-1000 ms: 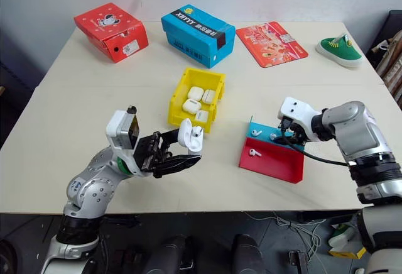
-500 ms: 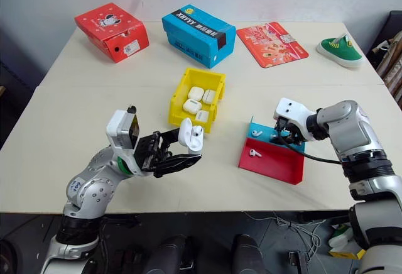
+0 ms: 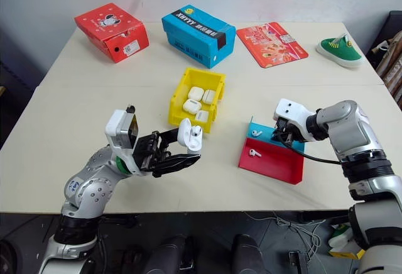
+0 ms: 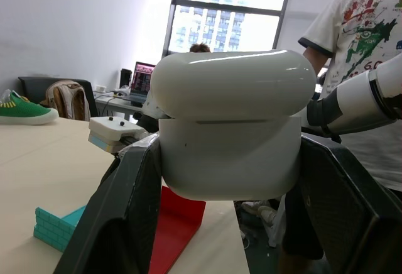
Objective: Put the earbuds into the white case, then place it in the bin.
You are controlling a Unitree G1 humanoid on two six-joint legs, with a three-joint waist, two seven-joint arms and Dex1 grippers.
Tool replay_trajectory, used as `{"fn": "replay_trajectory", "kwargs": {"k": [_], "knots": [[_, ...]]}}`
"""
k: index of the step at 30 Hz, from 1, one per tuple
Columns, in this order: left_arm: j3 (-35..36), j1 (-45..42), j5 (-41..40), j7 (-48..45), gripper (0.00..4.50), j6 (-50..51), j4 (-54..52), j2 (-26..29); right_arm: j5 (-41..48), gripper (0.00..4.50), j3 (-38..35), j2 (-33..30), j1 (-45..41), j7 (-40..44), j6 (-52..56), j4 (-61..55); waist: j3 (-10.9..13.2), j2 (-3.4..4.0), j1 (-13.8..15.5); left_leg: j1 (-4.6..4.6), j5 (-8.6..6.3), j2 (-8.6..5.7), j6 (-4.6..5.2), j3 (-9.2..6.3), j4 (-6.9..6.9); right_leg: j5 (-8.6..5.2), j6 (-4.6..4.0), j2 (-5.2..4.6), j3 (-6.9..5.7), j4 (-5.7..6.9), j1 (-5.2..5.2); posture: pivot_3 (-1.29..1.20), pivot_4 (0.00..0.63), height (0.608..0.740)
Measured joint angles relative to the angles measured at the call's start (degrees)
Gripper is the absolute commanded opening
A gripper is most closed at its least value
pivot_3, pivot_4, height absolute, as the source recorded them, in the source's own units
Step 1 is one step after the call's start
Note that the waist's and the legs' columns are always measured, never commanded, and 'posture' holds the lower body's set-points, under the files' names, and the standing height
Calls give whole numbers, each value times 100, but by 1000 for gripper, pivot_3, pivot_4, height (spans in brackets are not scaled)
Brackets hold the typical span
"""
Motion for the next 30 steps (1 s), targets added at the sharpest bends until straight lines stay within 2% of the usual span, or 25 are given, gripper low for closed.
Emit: {"fn": "replay_trajectory", "kwargs": {"k": [3,6,9,12,16,18,22,25,30], "knots": [[0,0,0,0,2800,0,0,0,0,760,-11,0,6,-1,-12,0,0,0,0,0,0,0,0,0,0,0,0,0,0,0,0,0,150,740],[-1,-2,0,0,2800,0,0,0,26,453,-46,0,13,2,-35,15,0,0,1,0,0,0,0,0,0,0,0,0,0,0,0,0,150,740],[-3,-20,1,1,2800,-1,2,-8,222,453,-206,-7,15,117,-47,46,0,0,1,-1,0,0,0,1,0,0,0,0,1,0,-1,0,150,740],[-10,-98,3,-4,2800,-10,17,-38,1029,453,-927,-56,14,561,204,-77,1,0,16,-3,0,-1,1,0,0,0,0,0,0,-2,-1,0,150,740],[-13,-337,8,-18,2800,-60,127,-190,2791,453,-2333,66,-94,783,1583,-882,2,0,14,-2,0,3,1,-6,1,0,1,0,-2,1,2,0,150,740],[-23,-435,42,-20,2800,-82,267,-264,3695,453,-3020,421,-145,443,2373,-1383,2,0,9,-1,0,6,0,-10,2,0,0,1,-4,3,3,0,150,740],[-149,-665,119,-37,2800,-168,513,-475,5827,453,-4145,1555,10,-1040,4022,-2453,1,-1,5,-2,-1,5,-1,-12,1,0,0,-2,0,10,-1,0,150,740],[-193,-833,195,-50,2800,-279,697,-626,7089,453,-4409,2035,195,-2134,4617,-3018,1,-1,22,-3,-1,2,-1,-17,0,0,-1,-3,-2,11,-1,0,150,740],[-191,-1076,282,9,2800,-417,930,-848,8334,453,-4338,2347,637,-3347,4648,-3790,1,-1,18,-7,-6,-9,10,-11,0,0,0,-7,5,8,-2,0,150,740]]}}
